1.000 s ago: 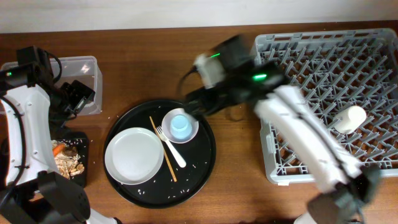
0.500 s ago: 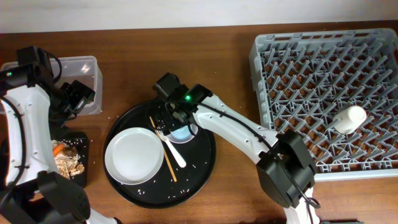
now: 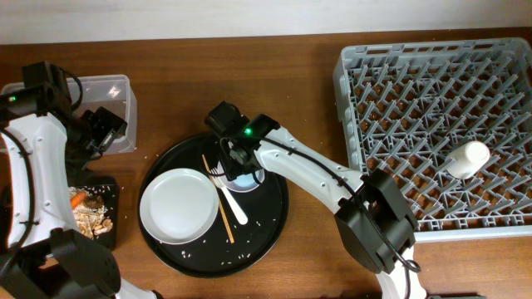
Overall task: Sort waste into correct bins and load items into the dishwasher rack
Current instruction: 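Grasp the blue cup from the pink bowl with the right gripper, then place the blue cup upside down in the rack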
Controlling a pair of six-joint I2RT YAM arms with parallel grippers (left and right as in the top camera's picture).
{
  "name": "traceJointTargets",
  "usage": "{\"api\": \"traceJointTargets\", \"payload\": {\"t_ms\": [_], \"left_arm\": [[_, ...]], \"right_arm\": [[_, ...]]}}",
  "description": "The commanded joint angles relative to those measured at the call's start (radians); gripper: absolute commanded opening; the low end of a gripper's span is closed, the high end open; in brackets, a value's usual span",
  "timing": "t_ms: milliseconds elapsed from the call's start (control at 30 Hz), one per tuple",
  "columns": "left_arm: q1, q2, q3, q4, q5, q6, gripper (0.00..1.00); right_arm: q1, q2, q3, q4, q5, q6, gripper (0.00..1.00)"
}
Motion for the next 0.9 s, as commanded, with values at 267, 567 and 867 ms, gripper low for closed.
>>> {"api": "traceJointTargets", "payload": {"t_ms": [267, 567, 867], "left_arm": [[0.003, -0.008, -0.001, -0.001, 0.0, -0.013, 0.99], [0.003, -0.008, -0.001, -0.001, 0.0, -0.013, 0.99], [0.003, -0.008, -0.001, -0.001, 0.0, -0.013, 0.99]], "right_arm": [[-0.125, -0.131, 0.386, -0.375, -0.018, 0.034, 0.62], [-0.669, -0.135, 0.688, -0.767, 0.083, -0.045, 0.63], [-1.091, -0.086, 0.678, -0.62, 0.023, -0.123, 0.66]]}}
